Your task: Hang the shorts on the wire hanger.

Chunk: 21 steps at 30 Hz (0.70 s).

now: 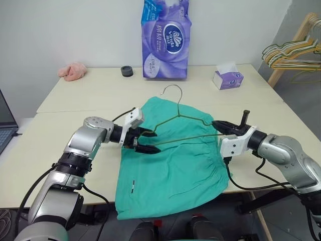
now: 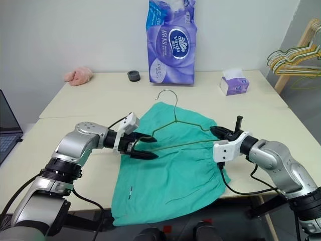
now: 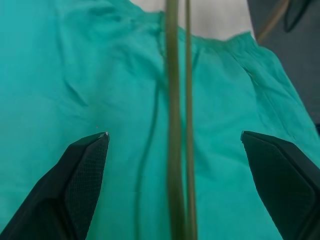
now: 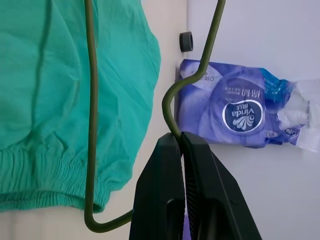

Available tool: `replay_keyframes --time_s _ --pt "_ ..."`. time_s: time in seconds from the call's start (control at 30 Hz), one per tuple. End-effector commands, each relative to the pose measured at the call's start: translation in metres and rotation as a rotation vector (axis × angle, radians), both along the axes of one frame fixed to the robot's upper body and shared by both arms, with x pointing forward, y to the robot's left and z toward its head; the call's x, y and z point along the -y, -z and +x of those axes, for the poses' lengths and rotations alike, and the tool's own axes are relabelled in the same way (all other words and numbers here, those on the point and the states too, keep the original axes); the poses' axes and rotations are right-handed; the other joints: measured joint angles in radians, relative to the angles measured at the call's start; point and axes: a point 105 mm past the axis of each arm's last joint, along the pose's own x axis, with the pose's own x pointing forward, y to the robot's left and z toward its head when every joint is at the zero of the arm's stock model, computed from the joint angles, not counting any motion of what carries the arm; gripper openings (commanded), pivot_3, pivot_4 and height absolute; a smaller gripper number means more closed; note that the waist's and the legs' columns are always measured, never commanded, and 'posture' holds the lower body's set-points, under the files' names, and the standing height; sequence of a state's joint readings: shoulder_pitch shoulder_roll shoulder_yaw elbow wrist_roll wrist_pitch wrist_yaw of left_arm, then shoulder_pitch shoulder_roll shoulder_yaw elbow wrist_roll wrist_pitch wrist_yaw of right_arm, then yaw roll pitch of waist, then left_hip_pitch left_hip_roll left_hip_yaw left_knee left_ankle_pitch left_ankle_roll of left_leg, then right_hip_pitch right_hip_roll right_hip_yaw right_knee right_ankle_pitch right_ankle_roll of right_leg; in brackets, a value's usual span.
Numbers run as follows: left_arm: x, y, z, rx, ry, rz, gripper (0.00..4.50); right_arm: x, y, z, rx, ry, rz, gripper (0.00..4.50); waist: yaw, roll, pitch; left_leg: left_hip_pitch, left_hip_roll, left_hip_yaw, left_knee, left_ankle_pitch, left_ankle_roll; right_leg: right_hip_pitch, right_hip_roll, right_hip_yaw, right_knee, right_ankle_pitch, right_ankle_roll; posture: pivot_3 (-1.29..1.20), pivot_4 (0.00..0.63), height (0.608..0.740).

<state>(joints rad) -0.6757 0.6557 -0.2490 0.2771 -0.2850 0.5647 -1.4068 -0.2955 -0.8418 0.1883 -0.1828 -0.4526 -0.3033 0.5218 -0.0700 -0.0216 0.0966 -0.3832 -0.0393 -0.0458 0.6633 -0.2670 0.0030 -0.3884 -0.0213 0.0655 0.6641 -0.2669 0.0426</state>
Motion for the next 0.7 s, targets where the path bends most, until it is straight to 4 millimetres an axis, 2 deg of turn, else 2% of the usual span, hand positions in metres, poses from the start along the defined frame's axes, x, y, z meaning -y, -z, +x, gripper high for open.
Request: replay_keyframes --time_s 0.03,0.07,0.17,0.57,0.6,0.7 --pt "0.001 -0.006 -0.003 0.029 0.034 0.022 4.48 -0.010 -0.013 -0.004 0.050 -0.047 0.012 0.02 -0.003 0.000 0.000 0.000 0.000 0.000 0.000 0.000 0.000 0.000 0.000 0.000 0.000 0.000 0.000 -0.11 0.077 0.740" --pt "0.001 -0.005 -0.002 0.027 0.032 0.023 4.48 -0.011 -0.013 -0.005 0.050 -0.051 0.014 0.02 -0.004 0.000 0.000 0.000 0.000 0.000 0.000 0.000 0.000 0.000 0.000 0.000 0.000 0.000 0.000 -0.11 0.077 0.740" --pt "0.001 -0.001 -0.002 0.024 0.028 0.030 3.89 -0.013 -0.013 -0.006 0.048 -0.056 0.020 0.00 -0.006 0.000 0.000 0.000 0.000 0.000 0.001 0.000 0.000 0.000 0.000 0.000 0.000 0.000 0.000 -0.12 0.079 0.740" --pt "-0.001 0.010 -0.007 0.030 0.046 0.069 0.16 -0.013 -0.018 -0.003 0.079 -0.045 0.012 0.00 -0.014 0.001 0.001 0.001 0.000 0.000 0.001 0.000 0.000 0.000 0.000 0.000 0.001 0.000 0.000 -0.12 0.081 0.740" --pt "0.000 0.010 -0.008 0.030 0.048 0.068 0.01 -0.012 -0.017 -0.003 0.074 -0.048 0.007 0.00 -0.014 0.001 0.001 0.001 0.000 0.000 0.001 0.000 0.000 0.000 0.000 0.000 0.001 0.000 0.000 -0.12 0.081 0.740" --pt "0.001 0.010 -0.008 0.035 0.043 0.069 0.01 -0.011 -0.017 -0.007 0.053 -0.050 0.015 0.00 -0.014 0.001 0.001 0.001 0.000 0.000 0.001 0.000 0.000 0.000 0.000 0.000 0.001 0.000 0.000 -0.12 0.082 0.740"
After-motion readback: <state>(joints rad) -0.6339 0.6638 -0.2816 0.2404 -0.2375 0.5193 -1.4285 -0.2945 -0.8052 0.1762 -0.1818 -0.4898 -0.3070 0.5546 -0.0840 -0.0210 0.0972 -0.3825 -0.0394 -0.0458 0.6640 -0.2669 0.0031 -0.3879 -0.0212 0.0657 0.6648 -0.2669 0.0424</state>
